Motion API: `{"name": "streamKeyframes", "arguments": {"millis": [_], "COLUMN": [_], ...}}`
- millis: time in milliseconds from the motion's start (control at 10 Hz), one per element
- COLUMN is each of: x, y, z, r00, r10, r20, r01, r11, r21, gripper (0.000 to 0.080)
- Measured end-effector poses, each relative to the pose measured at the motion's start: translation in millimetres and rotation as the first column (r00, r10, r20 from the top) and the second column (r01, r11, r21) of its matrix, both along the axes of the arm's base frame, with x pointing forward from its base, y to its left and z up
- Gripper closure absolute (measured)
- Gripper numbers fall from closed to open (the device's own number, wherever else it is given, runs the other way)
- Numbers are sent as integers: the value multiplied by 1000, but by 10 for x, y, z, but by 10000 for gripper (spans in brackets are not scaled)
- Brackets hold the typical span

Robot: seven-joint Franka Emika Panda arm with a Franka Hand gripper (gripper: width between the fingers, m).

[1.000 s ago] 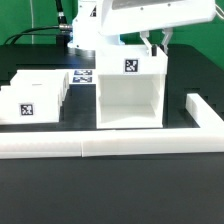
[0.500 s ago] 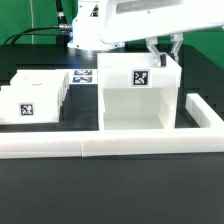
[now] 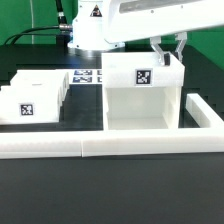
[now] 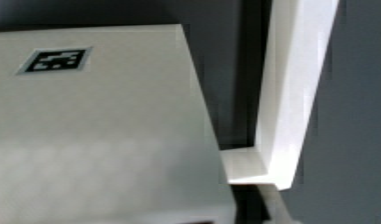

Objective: Assemble drawer

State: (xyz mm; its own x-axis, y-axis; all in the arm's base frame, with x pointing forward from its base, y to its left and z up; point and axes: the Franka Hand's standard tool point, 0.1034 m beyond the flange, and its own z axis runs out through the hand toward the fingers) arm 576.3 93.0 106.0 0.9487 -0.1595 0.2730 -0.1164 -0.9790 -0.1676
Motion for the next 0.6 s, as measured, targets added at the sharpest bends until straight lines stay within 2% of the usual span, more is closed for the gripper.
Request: {"name": "streamKeyframes", "arguments": {"millis": [200, 300, 500, 600], "x": [7, 31, 78, 116], "y": [22, 63, 139, 212], "z": [5, 2, -37, -36], "r00": [997, 983, 954, 924], "r10": [-77, -181, -296, -379], "r20": [-7, -20, -44, -48], "r01": [77, 182, 299, 382], "r11": [997, 981, 949, 915], "r21": [26, 61, 99, 131], "gripper": [752, 750, 740, 732]}}
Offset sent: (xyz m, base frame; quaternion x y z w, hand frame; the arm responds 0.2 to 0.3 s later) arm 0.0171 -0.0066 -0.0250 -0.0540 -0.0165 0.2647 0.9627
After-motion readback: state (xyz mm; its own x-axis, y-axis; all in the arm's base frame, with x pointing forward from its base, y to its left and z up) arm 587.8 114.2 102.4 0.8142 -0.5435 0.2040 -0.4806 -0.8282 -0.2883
